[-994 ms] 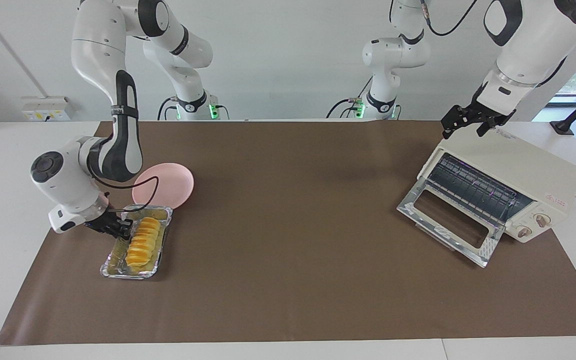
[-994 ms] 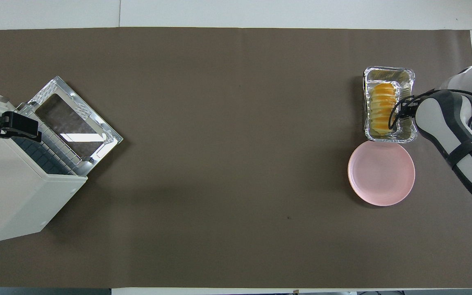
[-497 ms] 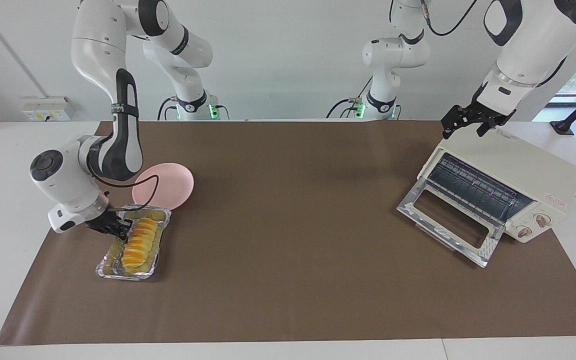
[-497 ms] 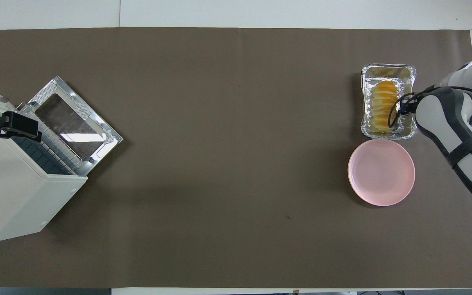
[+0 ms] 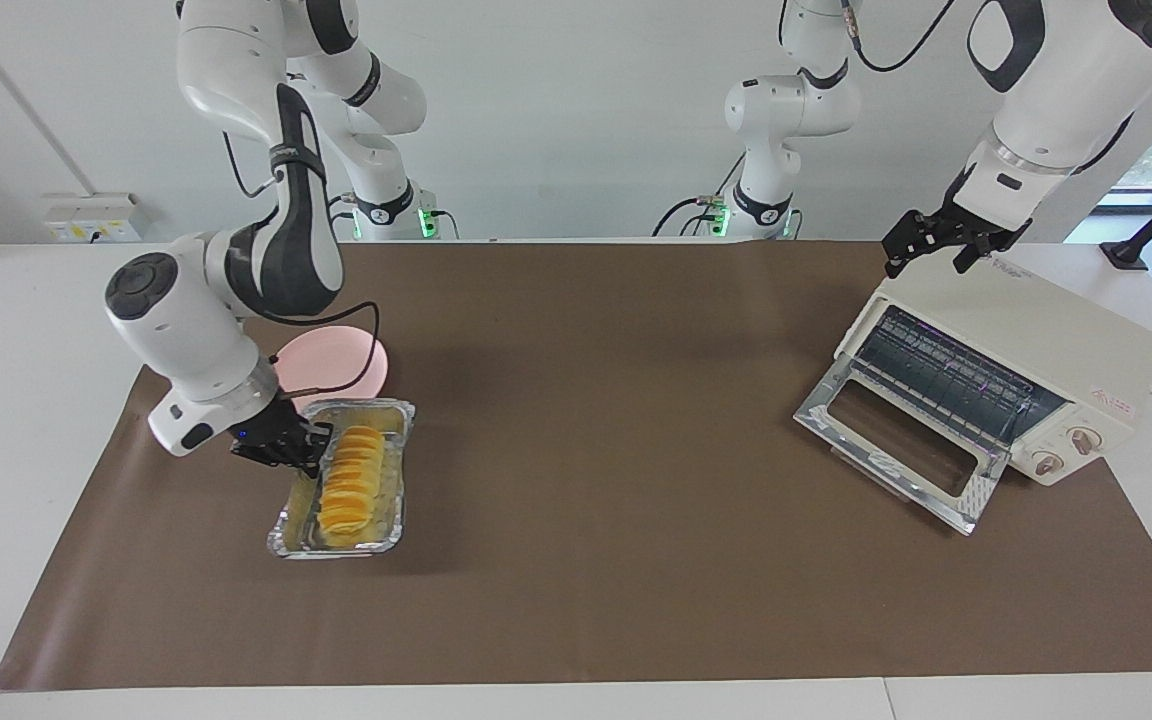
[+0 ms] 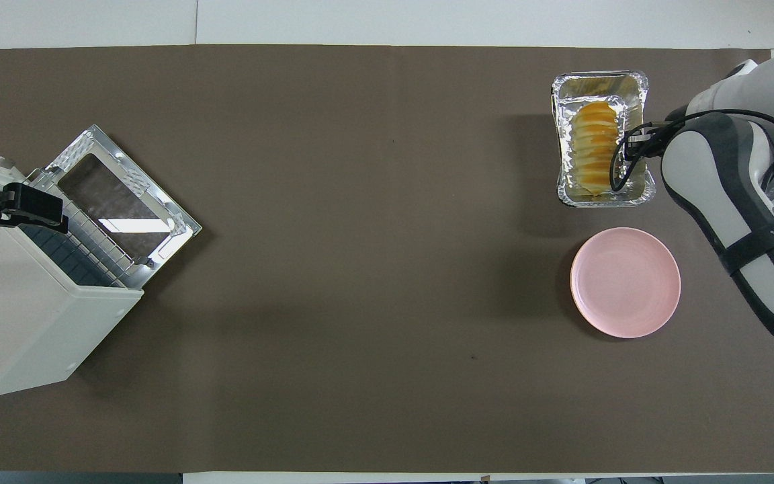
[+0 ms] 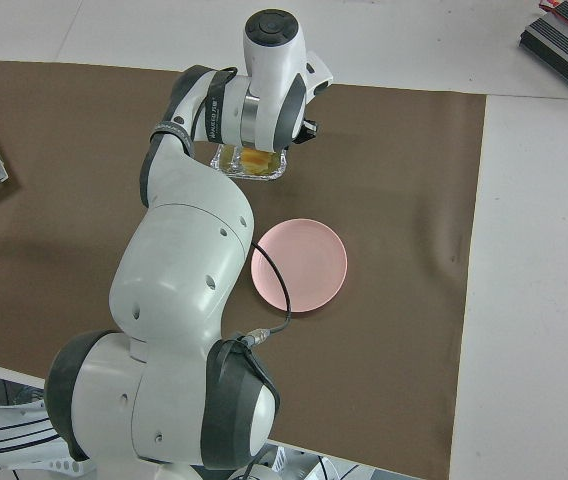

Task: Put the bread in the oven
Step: 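Push the foil tray with the right gripper toward the toaster oven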

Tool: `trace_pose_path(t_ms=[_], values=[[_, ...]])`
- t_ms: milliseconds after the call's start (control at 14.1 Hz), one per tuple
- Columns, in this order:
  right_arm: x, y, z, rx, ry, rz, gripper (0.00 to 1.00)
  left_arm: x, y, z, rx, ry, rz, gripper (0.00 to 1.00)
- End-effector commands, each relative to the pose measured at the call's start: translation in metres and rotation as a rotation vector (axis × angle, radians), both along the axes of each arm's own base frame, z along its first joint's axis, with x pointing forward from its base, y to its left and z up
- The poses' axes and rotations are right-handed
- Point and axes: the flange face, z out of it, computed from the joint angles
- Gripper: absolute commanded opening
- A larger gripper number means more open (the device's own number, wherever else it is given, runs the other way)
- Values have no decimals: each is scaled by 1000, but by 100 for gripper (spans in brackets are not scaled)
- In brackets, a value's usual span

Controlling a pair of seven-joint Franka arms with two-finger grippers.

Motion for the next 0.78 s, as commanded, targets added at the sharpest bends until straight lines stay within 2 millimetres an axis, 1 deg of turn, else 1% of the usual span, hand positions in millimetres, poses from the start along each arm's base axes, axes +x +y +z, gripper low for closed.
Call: trace_pose_path(t_ms=[0,71,142,213,284,355,426,568,639,710], values=[[-6,83,10,29,31,-85,0,-6,1,6,-9,-3,1,100],[-10,105,9,30,36,-83,0,-6,1,6,-9,-3,1,100],[-14,132,8,28,33,-66,0,-6,1,6,-9,-3,1,100],[-20,161,-1,17,41,-74,0,-6,1,6,-9,-3,0,100],[-23,183,-12,-4,35,-78,0,-6,2,6,-9,-3,1,100],[-21,198,-17,-12,16,-91,0,-6,1,6,-9,-3,0,100],[-17,205,-24,0,12,-112,0,-6,2,6,-9,-3,1,100],[-19,235,-36,37,-27,-130,0,-6,2,6,-9,-3,1,100],[-21,249,-48,46,-32,-144,0,-6,2,6,-9,-3,1,100],[-24,259,-57,57,-30,-156,0,-6,2,6,-9,-3,1,100]])
